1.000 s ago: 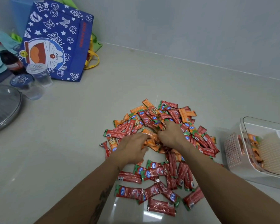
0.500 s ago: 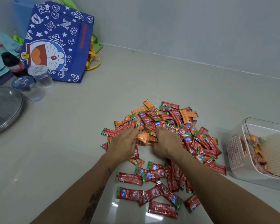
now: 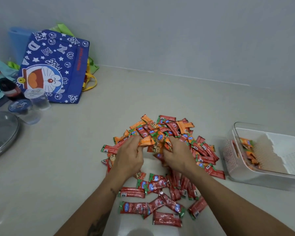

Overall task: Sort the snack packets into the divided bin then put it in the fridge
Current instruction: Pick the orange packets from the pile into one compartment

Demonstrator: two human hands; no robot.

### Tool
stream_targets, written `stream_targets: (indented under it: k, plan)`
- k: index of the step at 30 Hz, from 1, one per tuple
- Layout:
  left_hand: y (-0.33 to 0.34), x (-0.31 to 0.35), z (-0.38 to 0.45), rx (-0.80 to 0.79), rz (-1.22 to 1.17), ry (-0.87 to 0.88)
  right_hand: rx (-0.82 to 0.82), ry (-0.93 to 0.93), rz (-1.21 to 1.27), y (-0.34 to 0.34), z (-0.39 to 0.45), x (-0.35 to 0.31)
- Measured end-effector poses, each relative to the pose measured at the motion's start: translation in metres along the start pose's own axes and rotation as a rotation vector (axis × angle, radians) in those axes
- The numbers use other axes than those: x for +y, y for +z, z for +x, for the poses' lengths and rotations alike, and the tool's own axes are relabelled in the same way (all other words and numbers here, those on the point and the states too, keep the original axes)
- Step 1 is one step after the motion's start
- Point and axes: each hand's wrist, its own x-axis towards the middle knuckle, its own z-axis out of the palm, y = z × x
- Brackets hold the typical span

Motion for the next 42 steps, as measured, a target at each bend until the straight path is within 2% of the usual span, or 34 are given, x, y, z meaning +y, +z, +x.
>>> stream_targets:
  k: [5,11,16,23,27,30,35,38,40,42]
  plan:
    - [0.003,0.044,0.009,0.03,-0.062,0.05,0.099,-0.04,-0.011,-0.055,-0.032,0.005]
    - [0.026,0.12,0.022,-0.064,-0.062,0.161,0.355,0.059,-0.034,-0.141,-0.064,0.044]
    - [0.04,0.175,0.028,-0.101,-0.08,0.193,0.435,0.195,-0.049,-0.188,-0.07,0.081]
    - [0.06,0.225,0.022,-0.132,-0.057,0.169,0.265,0.377,-0.067,-0.207,-0.069,0.12]
    - [0.072,0.242,0.016,-0.128,-0.021,0.145,0.157,0.346,0.068,-0.211,-0.065,0.135]
    - [0.079,0.25,0.015,-0.133,-0.007,0.118,0.07,0.313,0.062,-0.218,-0.066,0.141]
    - [0.091,0.263,0.015,-0.13,-0.029,0.013,-0.047,0.141,-0.116,-0.228,-0.102,0.143]
    - [0.103,0.273,0.018,-0.137,-0.057,-0.059,-0.16,0.02,-0.458,-0.214,-0.124,0.15]
    - [0.111,0.283,0.024,-0.132,-0.077,-0.102,-0.082,-0.043,-0.666,-0.2,-0.129,0.16]
    - [0.119,0.292,0.03,-0.142,-0.062,-0.119,-0.017,-0.066,-0.69,-0.191,-0.127,0.168]
